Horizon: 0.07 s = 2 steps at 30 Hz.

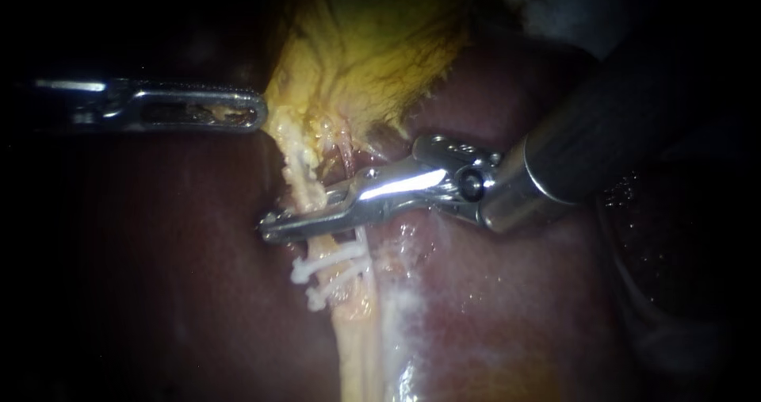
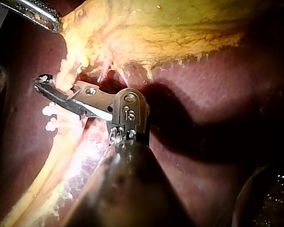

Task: Clipping third clip left tube

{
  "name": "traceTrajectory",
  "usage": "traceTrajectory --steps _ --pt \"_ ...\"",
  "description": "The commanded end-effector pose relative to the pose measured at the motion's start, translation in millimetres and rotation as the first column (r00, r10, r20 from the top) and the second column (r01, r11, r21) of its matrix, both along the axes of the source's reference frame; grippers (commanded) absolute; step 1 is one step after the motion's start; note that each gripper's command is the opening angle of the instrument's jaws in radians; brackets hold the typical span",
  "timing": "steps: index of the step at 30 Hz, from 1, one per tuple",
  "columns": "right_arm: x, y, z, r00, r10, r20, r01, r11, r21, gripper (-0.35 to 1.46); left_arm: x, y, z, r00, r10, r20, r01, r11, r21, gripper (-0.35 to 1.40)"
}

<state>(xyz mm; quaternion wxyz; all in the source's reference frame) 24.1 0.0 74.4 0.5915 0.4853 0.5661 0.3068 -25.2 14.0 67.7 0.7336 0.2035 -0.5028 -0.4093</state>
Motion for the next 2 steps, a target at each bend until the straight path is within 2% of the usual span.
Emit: traceTrajectory --steps 1,2 --pt "0.0 0.0 0.0 1.0 0.0 0.0 0.0 1.0 -0.001 -0.35 0.0 0.0 0.0 1.0 0.0 0.0 0.0 1.0 0.0 -0.35" --pt "0.0 -0.1 0.1 1.0 0.0 0.0 0.0 1.0 -0.001 -0.35 0.0 0.0 0.0 1.0 0.0 0.0 0.0 1.0 0.0 -0.35"
